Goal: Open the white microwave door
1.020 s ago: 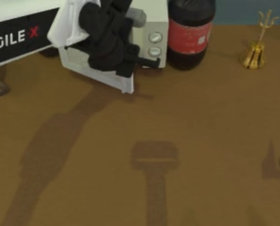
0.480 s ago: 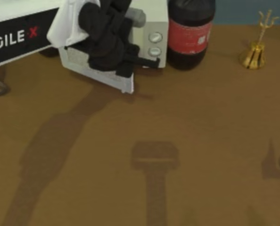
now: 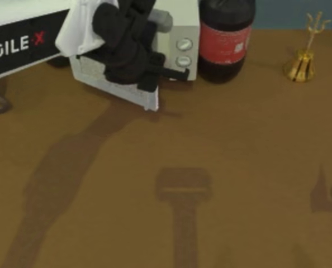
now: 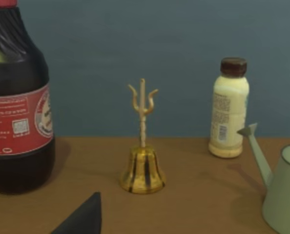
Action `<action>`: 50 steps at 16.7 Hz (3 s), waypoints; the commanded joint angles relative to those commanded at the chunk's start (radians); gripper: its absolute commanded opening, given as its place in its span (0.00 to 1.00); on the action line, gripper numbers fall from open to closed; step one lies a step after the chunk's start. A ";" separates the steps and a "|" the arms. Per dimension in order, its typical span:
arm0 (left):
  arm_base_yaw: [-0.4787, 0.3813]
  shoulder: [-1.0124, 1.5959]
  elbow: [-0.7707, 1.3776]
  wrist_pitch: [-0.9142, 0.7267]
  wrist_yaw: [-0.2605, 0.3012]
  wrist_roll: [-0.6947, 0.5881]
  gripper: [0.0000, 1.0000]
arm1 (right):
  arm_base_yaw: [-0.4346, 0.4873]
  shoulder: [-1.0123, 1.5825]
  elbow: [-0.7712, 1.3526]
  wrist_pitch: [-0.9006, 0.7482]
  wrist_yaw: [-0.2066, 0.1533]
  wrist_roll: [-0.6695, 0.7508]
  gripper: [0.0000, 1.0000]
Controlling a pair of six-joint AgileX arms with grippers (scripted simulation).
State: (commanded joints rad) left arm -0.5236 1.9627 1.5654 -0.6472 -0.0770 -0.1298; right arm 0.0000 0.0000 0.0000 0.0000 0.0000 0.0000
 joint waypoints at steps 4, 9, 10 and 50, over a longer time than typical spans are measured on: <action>0.000 0.000 0.000 0.000 0.000 0.000 0.00 | 0.000 0.000 0.000 0.000 0.000 0.000 1.00; -0.006 0.001 -0.006 0.001 0.009 -0.002 0.00 | 0.000 0.000 0.000 0.000 0.000 0.000 1.00; -0.002 -0.007 -0.015 0.004 0.015 0.010 0.00 | 0.000 0.000 0.000 0.000 0.000 0.000 1.00; 0.067 -0.124 -0.167 0.045 0.132 0.226 0.00 | 0.000 0.000 0.000 0.000 0.000 0.000 1.00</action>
State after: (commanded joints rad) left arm -0.4565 1.8388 1.3986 -0.6021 0.0546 0.0964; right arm 0.0000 0.0000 0.0000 0.0000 0.0000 0.0000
